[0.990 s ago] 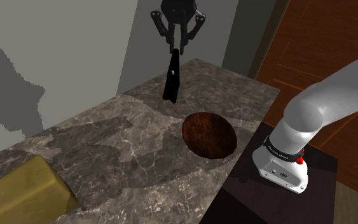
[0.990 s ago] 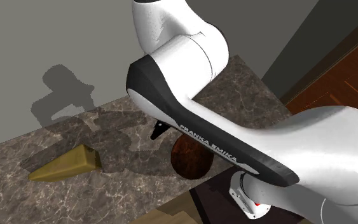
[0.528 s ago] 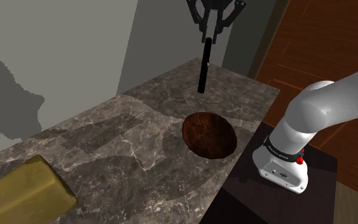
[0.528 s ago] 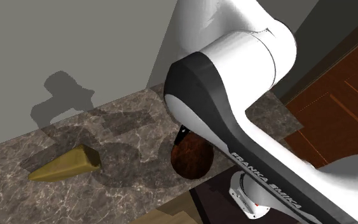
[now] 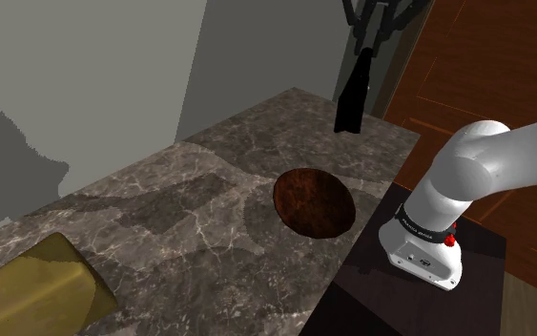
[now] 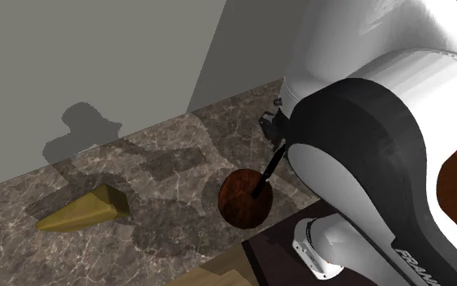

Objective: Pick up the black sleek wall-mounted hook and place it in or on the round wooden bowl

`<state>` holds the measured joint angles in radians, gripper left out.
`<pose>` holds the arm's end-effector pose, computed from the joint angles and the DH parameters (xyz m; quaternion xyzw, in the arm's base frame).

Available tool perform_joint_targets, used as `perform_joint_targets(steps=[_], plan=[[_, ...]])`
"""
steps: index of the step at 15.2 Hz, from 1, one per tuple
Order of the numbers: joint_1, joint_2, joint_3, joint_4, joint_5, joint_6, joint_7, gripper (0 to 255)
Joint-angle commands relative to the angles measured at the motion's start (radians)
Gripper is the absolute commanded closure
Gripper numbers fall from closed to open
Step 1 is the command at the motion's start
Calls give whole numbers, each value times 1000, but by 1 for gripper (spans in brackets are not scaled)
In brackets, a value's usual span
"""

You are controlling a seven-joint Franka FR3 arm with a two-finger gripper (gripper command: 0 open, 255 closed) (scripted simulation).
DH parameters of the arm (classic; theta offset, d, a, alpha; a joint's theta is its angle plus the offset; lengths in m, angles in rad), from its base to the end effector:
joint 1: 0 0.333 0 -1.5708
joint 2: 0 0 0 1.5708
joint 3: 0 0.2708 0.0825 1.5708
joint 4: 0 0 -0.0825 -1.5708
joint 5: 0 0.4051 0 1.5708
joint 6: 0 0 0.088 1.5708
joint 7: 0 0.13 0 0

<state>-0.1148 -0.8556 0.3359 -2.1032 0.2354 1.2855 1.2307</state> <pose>0.2940 0.1455 0.6298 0.8646 -0.5023 0.0083 0.0099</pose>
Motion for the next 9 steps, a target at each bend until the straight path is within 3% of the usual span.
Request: perform_joint_targets(steps=[1,9], plan=[[4,-18,-5,-31,0,12,-7,255],[16,-73,11,-172,19,98,-15,255]])
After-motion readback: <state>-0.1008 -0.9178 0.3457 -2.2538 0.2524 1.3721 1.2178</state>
